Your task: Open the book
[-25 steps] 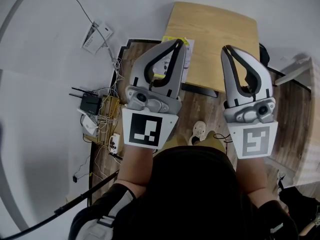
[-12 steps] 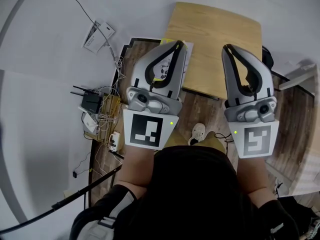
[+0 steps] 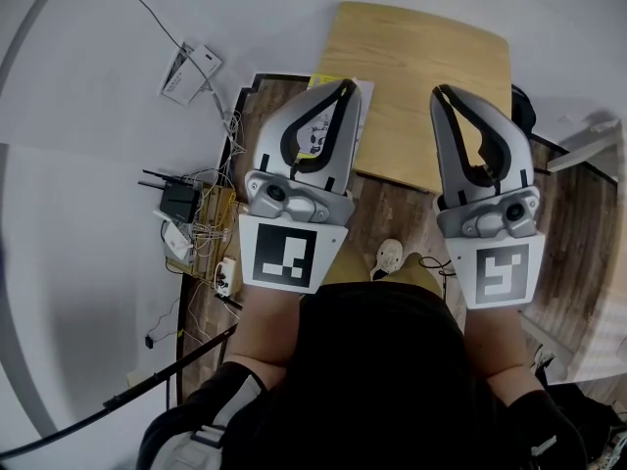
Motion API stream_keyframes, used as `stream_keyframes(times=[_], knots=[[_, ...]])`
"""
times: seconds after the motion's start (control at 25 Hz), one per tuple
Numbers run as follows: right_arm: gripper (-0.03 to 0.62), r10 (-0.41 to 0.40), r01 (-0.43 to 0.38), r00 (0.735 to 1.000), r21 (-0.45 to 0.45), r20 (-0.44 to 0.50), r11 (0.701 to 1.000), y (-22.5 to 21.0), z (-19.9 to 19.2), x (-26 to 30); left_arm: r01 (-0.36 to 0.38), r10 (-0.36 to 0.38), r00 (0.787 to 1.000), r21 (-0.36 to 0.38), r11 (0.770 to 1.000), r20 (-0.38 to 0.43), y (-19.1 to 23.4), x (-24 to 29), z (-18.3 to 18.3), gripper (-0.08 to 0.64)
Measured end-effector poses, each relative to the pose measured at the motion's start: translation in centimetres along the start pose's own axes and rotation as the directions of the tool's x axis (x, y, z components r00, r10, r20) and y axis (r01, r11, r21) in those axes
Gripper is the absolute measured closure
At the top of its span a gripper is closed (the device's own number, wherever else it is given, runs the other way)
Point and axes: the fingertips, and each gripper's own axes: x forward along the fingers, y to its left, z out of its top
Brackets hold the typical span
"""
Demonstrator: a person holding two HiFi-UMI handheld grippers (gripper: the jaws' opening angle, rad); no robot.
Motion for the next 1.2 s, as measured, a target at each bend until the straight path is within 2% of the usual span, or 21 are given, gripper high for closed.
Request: stream_keyframes(times=[0.16, 0.4, 0.8, 1.2], knots=[[0.561, 0.009, -0.009, 1.000, -0.007, -0.018, 1.000, -0.1, -0.4, 0.4, 0.002, -0.002, 1.000, 0.004, 1.000, -0.006, 0.0, 0.1, -0.1, 0.549], [0.561, 0.020, -0.021, 0.999, -0.021, -0.042, 1.000, 0.3, 0.9, 3.8, 0.008, -0.008, 0.999, 0.000, 1.000, -0.031, 0.7, 0.1, -1.4, 0.549], [0.561, 0.018, -0.020, 0.997, -0.033, -0.070, 0.999, 0.5, -0.9, 7.0, 0.033, -0.034, 0.999, -0.017, 0.999, -0.030, 3.1, 2.0, -3.6, 0.549], [0.561, 0.000, 0.000, 0.995, -0.004, -0.099, 1.000, 0.1, -3.1, 8.7, 0.061, -0.061, 0.995, -0.011, 0.998, -0.073, 4.1, 3.5, -6.0, 0.549]])
